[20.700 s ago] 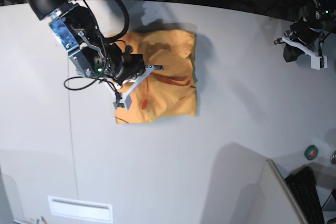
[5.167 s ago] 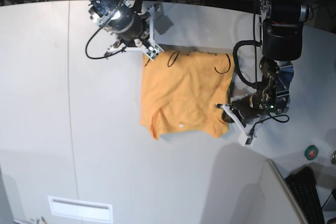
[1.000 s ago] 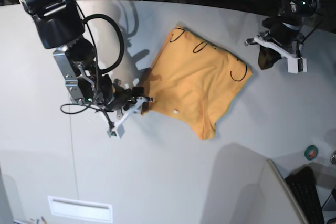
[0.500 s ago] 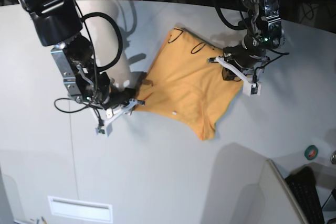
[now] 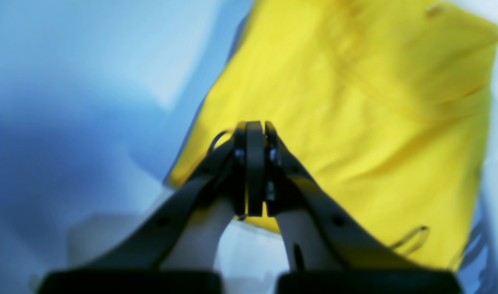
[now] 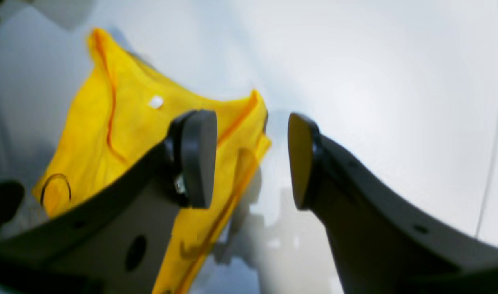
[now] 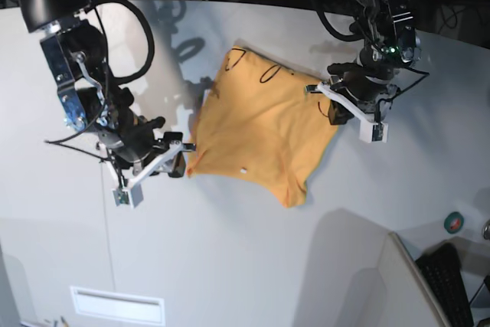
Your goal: Layout the t-shirt on the table in an organized manner, then fold the t-shirt properly
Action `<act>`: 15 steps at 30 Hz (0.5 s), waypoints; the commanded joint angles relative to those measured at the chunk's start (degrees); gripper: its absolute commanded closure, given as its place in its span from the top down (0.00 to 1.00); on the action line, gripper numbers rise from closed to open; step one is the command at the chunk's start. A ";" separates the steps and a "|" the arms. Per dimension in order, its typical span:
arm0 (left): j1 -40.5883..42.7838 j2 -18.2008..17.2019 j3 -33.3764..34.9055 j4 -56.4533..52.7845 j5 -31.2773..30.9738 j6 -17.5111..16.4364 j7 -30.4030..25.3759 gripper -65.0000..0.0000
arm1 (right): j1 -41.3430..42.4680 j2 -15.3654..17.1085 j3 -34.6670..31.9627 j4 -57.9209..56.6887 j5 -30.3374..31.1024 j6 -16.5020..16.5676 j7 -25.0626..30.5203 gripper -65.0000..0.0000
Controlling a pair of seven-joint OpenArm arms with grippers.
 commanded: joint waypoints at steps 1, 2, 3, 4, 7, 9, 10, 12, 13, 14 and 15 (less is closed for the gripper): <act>-0.28 -0.34 -0.11 1.77 -0.50 -0.17 -0.86 0.00 | -0.62 0.65 0.12 2.02 0.28 0.48 0.71 0.41; -0.28 -0.42 -0.29 2.21 -0.59 -0.17 -0.86 0.00 | -1.85 1.45 0.03 2.99 0.28 1.10 0.71 0.40; -0.28 -0.51 -1.43 2.47 -0.59 -0.17 -0.86 0.00 | -2.91 1.89 0.03 3.51 0.28 2.42 0.71 0.40; -0.37 -0.42 -3.10 2.47 -0.59 -0.17 -0.86 0.00 | -4.05 2.41 0.03 4.13 0.28 4.53 0.71 0.39; -1.60 -0.25 -9.26 1.77 -0.59 -0.17 -0.95 0.00 | -7.74 3.64 0.12 5.27 0.28 10.51 0.71 0.36; -3.01 -0.42 -12.16 0.01 -0.59 -0.26 -0.95 0.00 | -9.23 4.00 0.56 4.92 0.28 12.09 0.71 0.24; -3.88 -0.60 -13.39 -1.57 -0.59 -0.26 -1.12 0.00 | -9.67 4.08 0.56 4.66 0.28 12.44 0.71 0.15; -5.38 -0.95 -14.62 -6.93 -0.23 -0.26 -5.25 0.00 | -10.20 4.00 0.65 2.90 0.28 12.44 0.71 0.00; -5.82 -1.57 -14.35 -9.22 0.12 -0.26 -7.54 0.00 | -10.47 3.82 0.56 2.11 0.28 12.44 0.71 0.00; -6.17 -2.01 -13.56 -11.68 0.12 -0.26 -9.21 0.00 | -10.64 3.73 0.47 1.40 0.28 12.44 0.71 0.00; -6.26 -2.45 -11.89 -14.23 0.12 -0.26 -11.06 0.00 | -10.82 3.73 0.39 0.61 0.28 12.44 0.71 0.00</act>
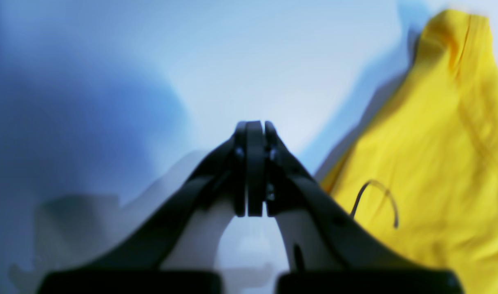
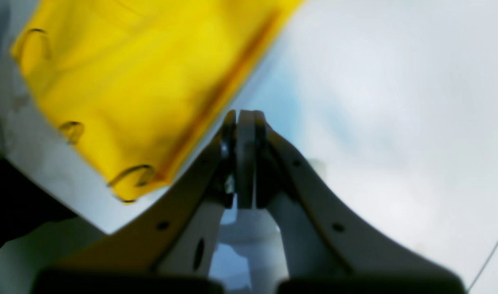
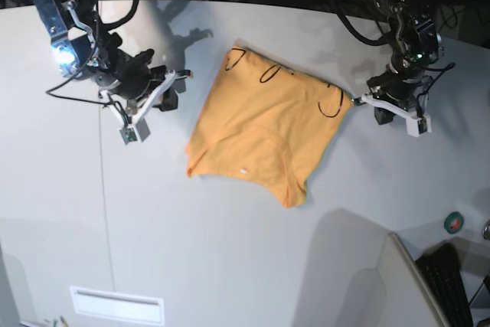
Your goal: Layout the t-shirt on the table in an organized manner, then fold the t-shirt properly
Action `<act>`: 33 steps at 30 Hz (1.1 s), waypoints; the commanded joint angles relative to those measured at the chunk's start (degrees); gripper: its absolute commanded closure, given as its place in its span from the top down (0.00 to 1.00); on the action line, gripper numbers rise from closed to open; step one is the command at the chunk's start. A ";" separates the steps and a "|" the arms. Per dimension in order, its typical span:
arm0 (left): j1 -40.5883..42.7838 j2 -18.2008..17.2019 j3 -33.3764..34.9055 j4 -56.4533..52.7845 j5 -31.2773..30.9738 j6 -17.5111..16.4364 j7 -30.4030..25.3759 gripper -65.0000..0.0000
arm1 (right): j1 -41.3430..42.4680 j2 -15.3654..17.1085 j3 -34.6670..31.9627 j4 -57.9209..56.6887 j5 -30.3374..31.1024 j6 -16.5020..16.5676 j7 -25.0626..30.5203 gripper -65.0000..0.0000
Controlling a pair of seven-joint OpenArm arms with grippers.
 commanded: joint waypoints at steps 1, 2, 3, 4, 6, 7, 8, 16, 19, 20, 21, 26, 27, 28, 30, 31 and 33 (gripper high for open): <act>-0.29 -0.96 1.62 -0.93 -0.52 -0.10 -2.23 0.00 | 0.35 0.10 0.08 0.28 0.41 0.46 0.88 0.00; -0.29 -1.23 3.12 -3.31 -0.52 -0.10 -3.46 0.00 | 0.26 0.10 0.08 -0.42 0.41 0.46 0.88 0.00; -0.38 -1.23 3.91 -5.15 -0.52 -0.10 -4.34 0.00 | 0.26 0.02 0.08 -1.04 0.41 0.46 0.88 0.00; -0.64 -1.23 4.70 -6.65 -0.52 -0.10 -5.31 0.00 | 0.26 -0.34 0.08 -1.65 0.41 0.46 0.88 0.00; -0.56 -1.23 5.67 -9.20 -0.52 -0.10 -6.63 0.00 | 0.26 -0.78 0.25 -2.62 0.41 0.46 0.88 0.00; -0.47 -1.05 6.37 -9.90 -0.52 -0.10 -6.89 0.00 | 0.26 -0.78 0.25 -3.06 0.41 0.46 0.88 0.00; -0.29 -1.05 7.25 -10.07 -0.52 -0.10 -6.89 0.00 | 0.26 -0.69 0.34 -3.32 0.41 0.46 0.88 0.00; 4.37 -0.87 13.05 -6.91 -1.04 -0.10 -7.07 0.00 | -0.53 -0.51 0.43 -3.41 0.41 0.46 1.06 0.00; 5.07 -0.87 12.09 -6.12 -1.13 -0.10 -7.07 0.00 | -0.70 -0.51 0.43 -3.41 0.41 0.46 1.06 0.00; 5.42 -0.87 11.12 -5.94 -1.13 -0.10 -7.07 0.00 | -1.23 -0.51 0.43 -3.24 0.41 0.46 1.06 0.00; 5.60 -0.96 9.98 -5.24 -1.13 -0.19 -7.07 0.00 | -1.76 -0.34 0.43 -2.88 0.41 0.46 1.06 0.00; 10.70 -1.05 7.69 4.69 -1.13 -0.28 -6.63 0.00 | -5.63 2.92 1.13 1.69 0.33 0.29 1.24 0.00; 12.90 -1.14 7.60 7.42 -1.13 -0.28 -6.54 0.00 | -7.12 3.80 2.45 2.83 0.33 0.29 1.24 0.00; 15.44 -1.23 7.60 10.23 -1.13 -0.37 -6.54 0.00 | -8.88 4.32 3.95 3.80 0.33 0.29 1.24 0.00; 20.81 -1.75 7.87 15.33 -1.13 -0.37 -6.54 0.00 | -12.75 5.91 7.46 6.17 0.33 0.29 1.06 0.00; 23.36 -2.55 8.31 17.44 -1.04 -0.37 -6.54 0.00 | -15.03 7.05 8.61 7.58 0.33 0.29 0.97 0.00; 29.60 -3.95 9.98 20.96 -0.87 -0.37 -6.54 0.00 | -20.40 9.95 9.66 11.45 0.33 0.29 0.88 0.00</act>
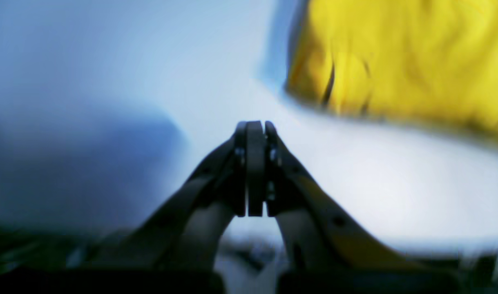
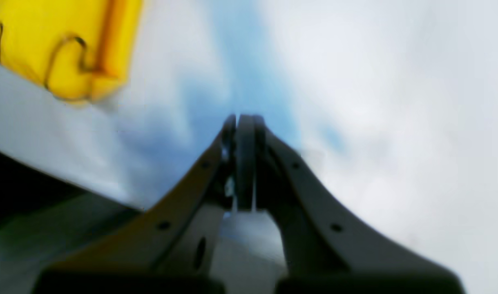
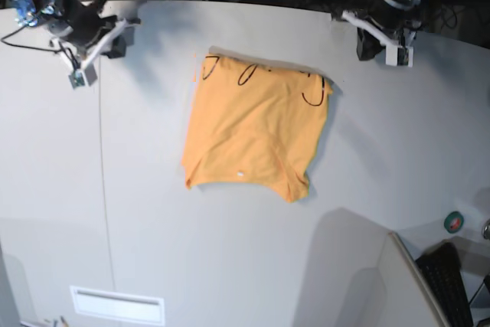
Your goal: Layout the t-shirt on the table in an organized manner, then fold the t-shirt properly
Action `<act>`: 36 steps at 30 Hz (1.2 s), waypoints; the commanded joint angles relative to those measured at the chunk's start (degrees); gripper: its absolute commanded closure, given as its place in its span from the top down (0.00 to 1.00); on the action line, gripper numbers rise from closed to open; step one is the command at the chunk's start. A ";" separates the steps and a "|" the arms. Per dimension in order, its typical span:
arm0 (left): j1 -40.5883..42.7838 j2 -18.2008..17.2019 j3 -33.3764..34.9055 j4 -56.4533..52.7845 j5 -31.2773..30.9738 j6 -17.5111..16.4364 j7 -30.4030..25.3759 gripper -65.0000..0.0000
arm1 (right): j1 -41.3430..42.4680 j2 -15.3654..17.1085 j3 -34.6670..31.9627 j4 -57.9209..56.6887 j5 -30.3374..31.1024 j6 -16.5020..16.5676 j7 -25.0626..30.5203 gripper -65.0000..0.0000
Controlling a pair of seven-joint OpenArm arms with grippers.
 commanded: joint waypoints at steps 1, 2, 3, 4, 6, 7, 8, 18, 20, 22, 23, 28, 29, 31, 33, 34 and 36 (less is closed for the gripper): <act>2.69 -0.87 1.11 2.08 -0.19 -0.65 -0.75 0.00 | -2.53 1.76 -0.04 2.82 0.74 0.72 0.53 0.00; 5.15 -1.75 2.08 2.96 -0.19 -0.65 -0.75 0.00 | -4.82 2.99 -0.04 4.23 0.74 0.72 0.53 0.00; 7.26 -2.28 3.13 3.49 -0.28 -0.65 -0.93 0.00 | -7.10 3.79 0.04 5.02 0.74 0.72 0.53 0.00; 9.02 -2.54 4.45 3.75 -0.19 -0.65 -1.01 0.00 | -9.04 4.31 0.13 5.28 0.74 0.72 0.53 0.00; 11.21 -2.54 6.21 3.49 -0.10 -0.65 -0.84 0.00 | -13.52 4.58 1.01 5.55 0.83 0.72 0.53 0.00; 11.92 -2.54 7.00 2.96 -0.10 -0.65 -0.84 0.00 | -15.54 4.40 1.36 5.55 0.83 0.72 0.53 0.00; 12.53 -2.37 7.88 2.08 -0.10 -0.65 -0.84 0.00 | -17.30 4.31 1.45 5.46 0.83 0.72 0.53 0.00; -1.45 -1.14 19.66 -42.58 11.06 -0.39 -19.39 0.00 | -5.17 -1.75 -13.49 -26.45 0.74 1.25 0.97 0.00; -6.19 -0.52 20.54 -56.20 12.12 -0.39 -28.35 0.00 | -1.04 -3.51 -18.42 -35.51 0.74 1.34 3.52 0.00; -11.56 -0.26 20.71 -70.89 12.03 -0.39 -37.76 0.00 | 2.83 -5.71 -23.96 -46.06 0.74 1.34 9.50 0.00; -14.19 -0.26 20.45 -78.18 12.03 -0.39 -41.98 0.00 | 4.76 -6.94 -26.42 -51.86 0.74 1.34 13.19 0.00; -23.34 0.80 20.80 -100.03 12.47 -0.39 -58.24 0.00 | 12.59 -17.84 -34.15 -89.05 0.83 1.34 42.21 0.00; -22.98 0.80 20.89 -99.11 12.56 -0.39 -58.33 0.00 | 13.20 -19.34 -35.03 -93.53 0.83 1.34 48.36 0.00; -22.28 0.80 20.89 -96.56 12.56 -0.39 -58.33 0.00 | 13.29 -20.48 -37.49 -97.05 0.83 1.34 57.15 0.00; -21.67 0.80 20.98 -94.97 12.56 -0.39 -58.33 0.00 | 13.29 -20.39 -39.25 -97.05 0.83 1.25 57.94 0.00; -21.58 0.80 20.98 -94.62 12.56 -0.39 -58.33 0.00 | 13.29 -20.30 -39.60 -96.87 0.83 1.16 57.24 0.00; -21.58 0.62 20.63 -94.27 12.12 -0.39 -58.33 0.00 | 13.20 -20.30 -39.43 -95.81 0.92 1.16 55.66 0.00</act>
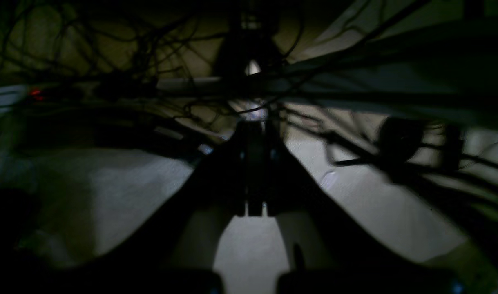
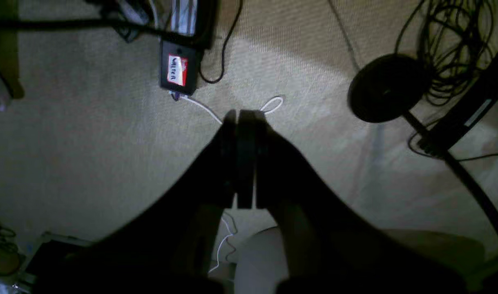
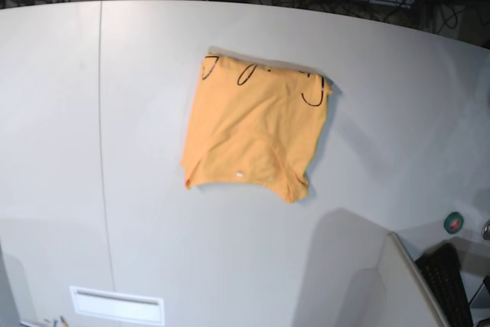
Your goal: Layout the t-shirt on the table in an organized manner, then fold the t-shirt properly
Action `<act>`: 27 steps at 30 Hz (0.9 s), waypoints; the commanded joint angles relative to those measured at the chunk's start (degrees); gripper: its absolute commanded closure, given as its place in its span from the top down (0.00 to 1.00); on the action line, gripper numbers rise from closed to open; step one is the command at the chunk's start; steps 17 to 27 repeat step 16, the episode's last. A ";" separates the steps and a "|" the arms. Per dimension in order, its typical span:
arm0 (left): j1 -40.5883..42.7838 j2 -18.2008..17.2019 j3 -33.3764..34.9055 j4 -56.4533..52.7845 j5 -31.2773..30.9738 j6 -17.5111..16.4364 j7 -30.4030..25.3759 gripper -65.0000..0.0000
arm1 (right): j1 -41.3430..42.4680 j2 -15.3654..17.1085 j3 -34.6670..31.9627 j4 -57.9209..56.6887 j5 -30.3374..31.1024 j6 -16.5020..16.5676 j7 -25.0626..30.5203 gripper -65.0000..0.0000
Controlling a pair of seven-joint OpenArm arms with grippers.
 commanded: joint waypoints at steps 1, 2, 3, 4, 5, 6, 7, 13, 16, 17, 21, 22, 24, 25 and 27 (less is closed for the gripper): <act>0.82 -0.21 -0.31 0.20 -0.06 -0.17 -0.63 0.00 | -1.22 0.37 0.05 0.51 0.15 -0.04 -0.32 0.00; 0.65 -0.21 0.12 0.28 0.38 -0.17 -0.63 0.00 | -1.31 0.37 0.05 0.86 0.15 -0.04 -0.59 0.00; 0.56 -0.12 0.21 0.28 0.56 -0.17 -0.72 0.00 | -1.49 0.20 0.05 1.13 0.15 -0.13 -0.76 0.00; 0.56 -0.12 0.21 0.28 0.56 -0.17 -0.81 0.00 | -1.75 0.02 0.05 1.30 0.24 -0.13 -0.76 0.00; 0.65 -0.12 0.21 0.28 0.56 -0.17 -0.81 0.00 | -1.93 -0.15 0.05 1.30 0.24 -0.13 -0.68 0.00; 0.82 -0.12 0.30 0.28 0.56 -0.17 -0.72 0.00 | -1.93 -0.51 0.05 1.30 0.24 -0.22 -0.76 0.00; 0.82 -0.03 0.30 0.02 0.56 -0.17 -0.63 0.00 | -1.93 -1.21 0.05 1.30 0.24 -0.22 -0.76 0.00; 0.65 -0.03 -0.31 -1.03 -0.14 0.01 -0.54 0.00 | -1.66 -2.18 -0.04 1.30 0.24 -0.22 -0.59 0.00; -0.41 0.14 -0.40 -2.35 -0.14 0.01 -0.54 0.00 | -0.96 -1.74 -0.04 1.30 0.24 -0.22 -0.50 0.00; -0.41 0.14 -0.40 -2.35 -0.14 0.01 -0.54 0.00 | -0.96 -1.74 -0.04 1.30 0.24 -0.22 -0.50 0.00; -0.41 0.14 -0.40 -2.35 -0.14 0.01 -0.54 0.00 | -0.96 -1.74 -0.04 1.30 0.24 -0.22 -0.50 0.00; -0.41 0.14 -0.40 -2.35 -0.14 0.01 -0.54 0.00 | -0.96 -1.74 -0.04 1.30 0.24 -0.22 -0.50 0.00; -0.41 0.14 -0.40 -2.35 -0.14 0.01 -0.54 0.00 | -0.96 -1.74 -0.04 1.30 0.24 -0.22 -0.50 0.00; -0.41 0.14 -0.40 -2.35 -0.14 0.01 -0.54 0.00 | -0.96 -1.74 -0.04 1.30 0.24 -0.22 -0.50 0.00; -0.41 0.14 -0.40 -2.35 -0.14 0.01 -0.54 0.00 | -0.96 -1.74 -0.04 1.30 0.24 -0.22 -0.50 0.00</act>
